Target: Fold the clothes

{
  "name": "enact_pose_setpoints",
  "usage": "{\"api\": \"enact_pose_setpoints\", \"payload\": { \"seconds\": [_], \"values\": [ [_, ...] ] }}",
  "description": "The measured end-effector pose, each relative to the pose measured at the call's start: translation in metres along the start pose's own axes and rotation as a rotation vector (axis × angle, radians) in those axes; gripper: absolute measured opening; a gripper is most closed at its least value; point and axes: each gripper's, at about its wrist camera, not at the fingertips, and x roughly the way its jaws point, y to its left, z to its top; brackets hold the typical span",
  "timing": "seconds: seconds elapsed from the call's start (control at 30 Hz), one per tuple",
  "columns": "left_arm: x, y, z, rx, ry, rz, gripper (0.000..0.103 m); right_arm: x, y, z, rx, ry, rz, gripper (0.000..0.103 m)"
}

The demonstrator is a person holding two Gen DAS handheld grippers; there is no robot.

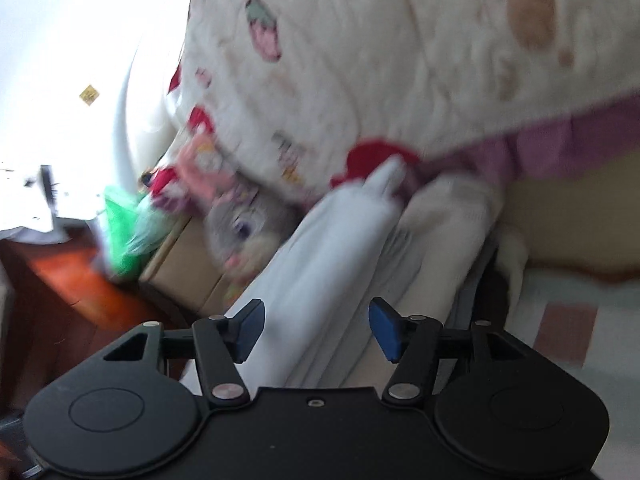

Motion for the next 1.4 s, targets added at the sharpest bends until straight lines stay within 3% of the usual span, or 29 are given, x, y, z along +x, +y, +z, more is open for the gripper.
{"api": "enact_pose_setpoints", "payload": {
  "seconds": [0.1, 0.17, 0.2, 0.23, 0.27, 0.37, 0.43, 0.5, 0.57, 0.67, 0.9, 1.07, 1.23, 1.3, 1.37, 1.4],
  "values": [
    [0.033, -0.001, -0.005, -0.035, 0.120, -0.022, 0.005, 0.034, -0.013, 0.007, 0.056, 0.031, -0.027, 0.069],
    [0.055, 0.004, -0.015, -0.069, 0.179, -0.015, 0.005, 0.052, -0.026, 0.013, 0.174, 0.087, 0.019, 0.074],
    [0.058, 0.007, -0.018, -0.081, 0.187, -0.011, 0.005, 0.057, -0.031, 0.015, 0.239, 0.108, 0.052, 0.072],
    [0.060, 0.009, -0.022, -0.085, 0.189, -0.006, 0.005, 0.057, -0.030, 0.017, 0.251, 0.107, 0.066, 0.051],
    [0.057, 0.012, -0.025, -0.087, 0.188, -0.004, 0.005, 0.053, -0.023, 0.017, 0.196, 0.078, 0.057, 0.039],
    [0.055, 0.019, -0.027, -0.115, 0.189, -0.065, 0.005, 0.039, -0.003, 0.015, 0.030, -0.008, 0.031, 0.024],
    [0.054, 0.022, -0.027, -0.132, 0.198, -0.085, 0.005, 0.030, 0.010, 0.014, -0.081, -0.066, 0.014, 0.023],
    [0.058, 0.018, -0.025, -0.114, 0.197, -0.067, 0.005, 0.034, 0.017, 0.008, -0.181, -0.075, -0.083, 0.024],
    [0.063, 0.015, -0.023, -0.108, 0.200, -0.052, 0.005, 0.034, 0.024, -0.002, -0.246, -0.087, -0.154, 0.043],
    [0.062, 0.009, -0.027, -0.081, 0.189, -0.021, 0.005, 0.019, 0.028, -0.018, -0.197, -0.059, -0.076, 0.051],
    [0.056, 0.008, -0.031, -0.109, 0.176, -0.005, 0.006, -0.015, 0.038, -0.055, -0.083, 0.008, 0.104, 0.054],
    [0.049, 0.011, -0.034, -0.130, 0.171, -0.003, 0.010, -0.025, 0.055, -0.106, -0.148, 0.114, 0.152, 0.052],
    [0.014, -0.011, -0.049, 0.010, 0.132, 0.137, 0.055, -0.047, 0.077, -0.143, -0.370, 0.199, 0.114, 0.052],
    [-0.007, -0.024, -0.055, 0.041, 0.119, 0.161, 0.058, -0.063, 0.084, -0.147, -0.449, 0.184, 0.056, 0.052],
    [-0.031, -0.036, -0.062, 0.069, 0.087, 0.150, 0.067, -0.078, 0.089, -0.147, -0.504, 0.163, -0.027, 0.052],
    [-0.041, -0.042, -0.068, 0.072, 0.066, 0.152, 0.076, -0.086, 0.092, -0.147, -0.534, 0.158, -0.089, 0.052]
  ]
}}
